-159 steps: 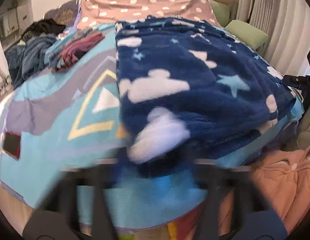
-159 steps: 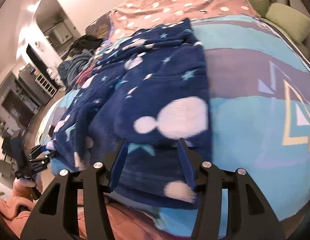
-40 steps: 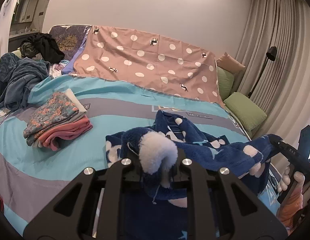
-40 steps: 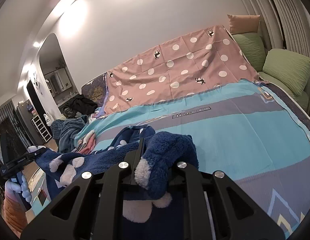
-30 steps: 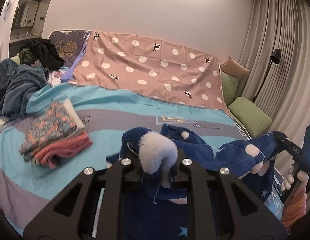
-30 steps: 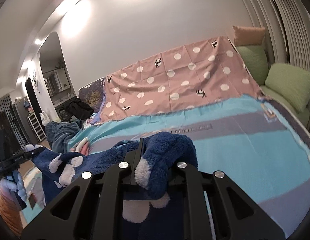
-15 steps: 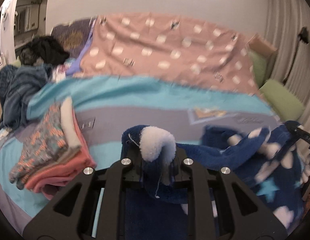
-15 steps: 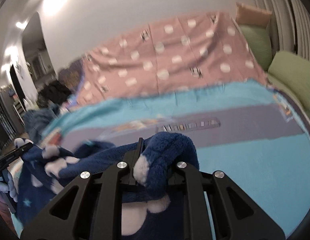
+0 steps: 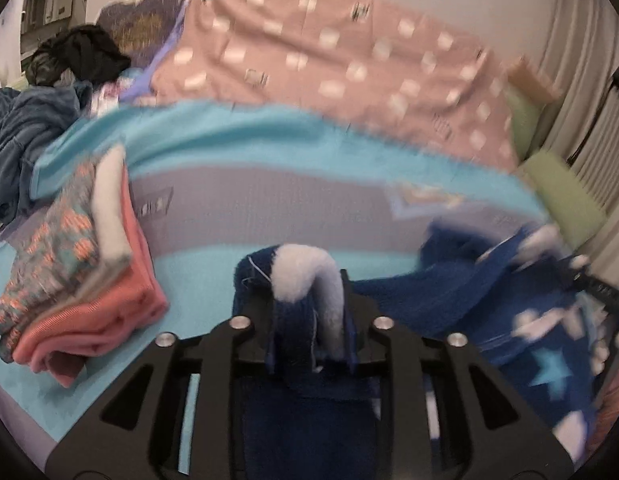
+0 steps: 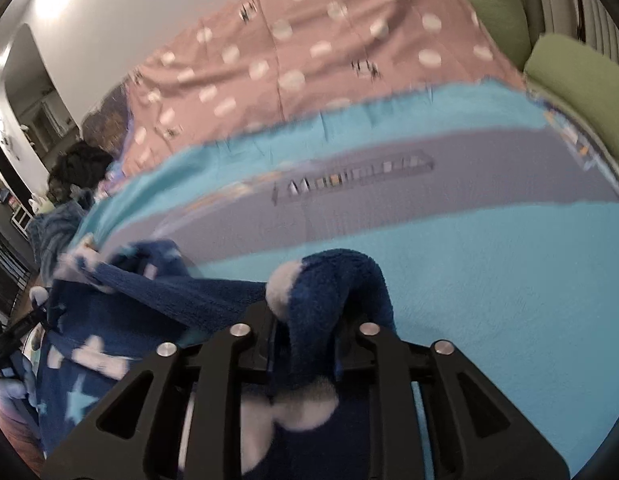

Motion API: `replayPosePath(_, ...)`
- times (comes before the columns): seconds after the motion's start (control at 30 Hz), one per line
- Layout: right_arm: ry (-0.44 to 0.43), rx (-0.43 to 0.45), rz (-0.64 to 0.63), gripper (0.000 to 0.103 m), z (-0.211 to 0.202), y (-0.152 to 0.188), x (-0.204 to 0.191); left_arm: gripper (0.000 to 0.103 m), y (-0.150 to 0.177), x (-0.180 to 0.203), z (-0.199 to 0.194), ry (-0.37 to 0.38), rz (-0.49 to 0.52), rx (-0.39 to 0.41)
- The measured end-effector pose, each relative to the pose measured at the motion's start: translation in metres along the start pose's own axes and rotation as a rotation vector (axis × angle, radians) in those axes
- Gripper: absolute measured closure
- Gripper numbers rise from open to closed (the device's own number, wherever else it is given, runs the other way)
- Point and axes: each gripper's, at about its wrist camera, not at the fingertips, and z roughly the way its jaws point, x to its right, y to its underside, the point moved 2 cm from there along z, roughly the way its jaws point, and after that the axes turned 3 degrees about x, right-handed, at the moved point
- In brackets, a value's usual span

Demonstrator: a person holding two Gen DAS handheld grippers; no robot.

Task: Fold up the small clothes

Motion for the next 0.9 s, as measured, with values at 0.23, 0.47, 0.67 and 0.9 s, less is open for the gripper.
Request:
replayPosePath(0.23, -0.037, 0.115, -0.079, 0.059, -0.077, 0.0, -0.011, 0.04, -0.005, 0.03, -0.082, 0.023, 0.108, 0.162)
replayPosePath(0.47, -0.047, -0.027, -0.201, 0.059, -0.064, 0.032, -0.034, 0.04, 0.029, 0.075, -0.072, 0.114, 0.259, 0.003)
replayPosePath(0.67, -0.12, -0.204, -0.261, 0.059, -0.008, 0.025, -0.081, 0.064, 0.032, 0.112, 0.014, 0.15, 0.299, -0.253)
replayPosePath(0.9, 0.124, -0.035, -0.262, 0.06, 0.055, -0.014, -0.06, 0.06, -0.001, 0.104, 0.069, -0.131, 0.348, -0.129)
